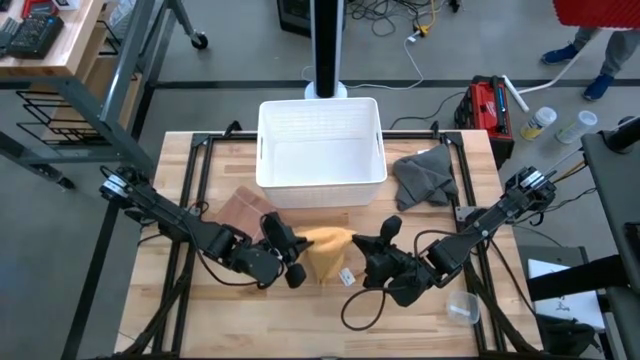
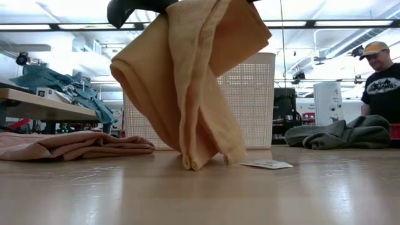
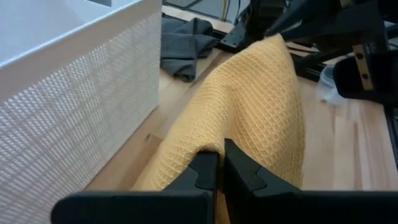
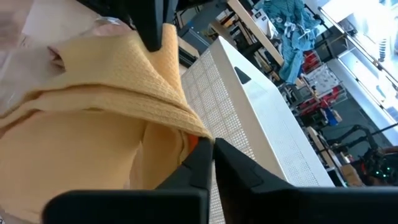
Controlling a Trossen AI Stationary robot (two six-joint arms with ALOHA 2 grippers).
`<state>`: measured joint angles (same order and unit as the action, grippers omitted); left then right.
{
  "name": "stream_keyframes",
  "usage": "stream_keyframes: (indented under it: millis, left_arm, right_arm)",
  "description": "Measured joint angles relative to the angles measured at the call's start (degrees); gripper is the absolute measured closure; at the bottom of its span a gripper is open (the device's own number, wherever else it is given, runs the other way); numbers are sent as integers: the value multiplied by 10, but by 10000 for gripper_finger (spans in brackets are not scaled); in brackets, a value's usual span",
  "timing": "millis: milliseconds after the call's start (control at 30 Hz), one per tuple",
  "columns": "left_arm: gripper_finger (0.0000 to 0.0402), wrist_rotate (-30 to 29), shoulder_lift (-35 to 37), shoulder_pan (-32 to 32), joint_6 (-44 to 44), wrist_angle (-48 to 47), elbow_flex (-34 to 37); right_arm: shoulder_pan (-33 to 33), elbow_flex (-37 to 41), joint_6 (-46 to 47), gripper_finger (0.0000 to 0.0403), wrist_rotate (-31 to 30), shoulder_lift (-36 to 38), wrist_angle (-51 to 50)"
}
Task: Fold towel
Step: Fold the yellow towel
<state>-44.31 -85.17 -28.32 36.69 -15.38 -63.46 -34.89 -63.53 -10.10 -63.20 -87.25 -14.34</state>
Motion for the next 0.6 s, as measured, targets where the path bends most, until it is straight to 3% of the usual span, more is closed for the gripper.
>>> stream_keyframes:
  millis: [433,600]
  left_arm:
    - [400,-19,21,-12,-8,-5,-1]
    - [400,-30,37,-32,-6,-4,1]
  right_arm:
    - [-19,0,-2,403,-28,19,-5]
    - [-23,0,47,403,-48,39,-50]
